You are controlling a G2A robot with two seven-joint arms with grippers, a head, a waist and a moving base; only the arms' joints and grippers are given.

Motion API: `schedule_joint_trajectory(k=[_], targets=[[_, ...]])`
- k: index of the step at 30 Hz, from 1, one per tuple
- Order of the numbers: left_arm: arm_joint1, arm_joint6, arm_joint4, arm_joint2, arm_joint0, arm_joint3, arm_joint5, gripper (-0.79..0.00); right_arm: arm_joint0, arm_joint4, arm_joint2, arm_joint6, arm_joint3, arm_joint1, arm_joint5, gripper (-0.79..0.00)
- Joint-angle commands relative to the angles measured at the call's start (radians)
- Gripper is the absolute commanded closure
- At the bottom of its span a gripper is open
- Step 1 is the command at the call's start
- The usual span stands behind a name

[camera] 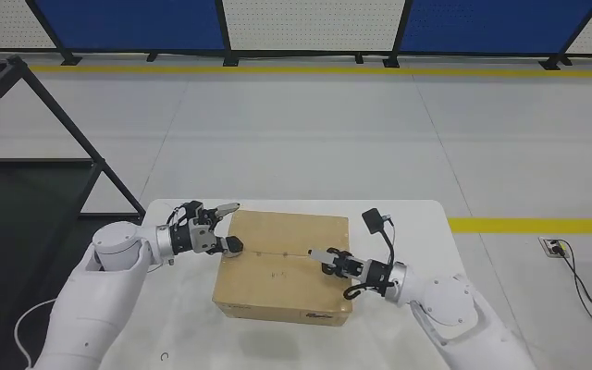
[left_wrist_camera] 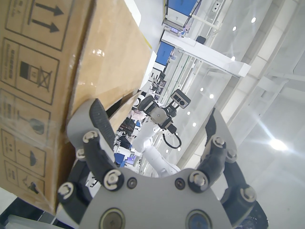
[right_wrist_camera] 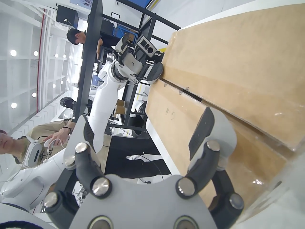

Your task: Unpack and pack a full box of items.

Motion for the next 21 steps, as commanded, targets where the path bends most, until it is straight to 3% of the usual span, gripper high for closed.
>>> schedule_joint_trajectory(k=[1,3,4,5,7,8,21], targets=[[-0.001,0.02,0.011,0.008,0.003,-0.008,-0.02,-0.785,-0.006,0.009,0.007,0.007,0.001,0.001,-0.009,-0.785],[-0.003,0.024,0.016,0.016,0.006,-0.013,-0.029,-0.785,-0.01,0.013,0.014,0.014,0.003,0.002,-0.016,-0.785],[-0.003,0.022,0.017,0.018,0.007,-0.014,-0.031,-0.714,-0.013,0.014,0.018,0.015,0.002,0.002,-0.019,-0.785],[-0.003,0.022,0.021,0.02,0.007,-0.015,-0.033,-0.594,-0.016,0.015,0.022,0.017,0.001,0.003,-0.022,-0.785],[-0.002,0.017,0.021,0.022,0.008,-0.017,-0.035,-0.499,-0.023,0.017,0.031,0.02,-0.003,0.004,-0.026,-0.785],[-0.001,0.012,0.022,0.021,0.008,-0.018,-0.036,-0.379,-0.026,0.018,0.036,0.021,-0.004,0.005,-0.028,-0.785],[0.013,-0.026,0.068,0.023,0.016,-0.038,-0.013,-0.28,-0.041,0.035,0.067,0.039,-0.008,0.008,-0.044,-0.785]])
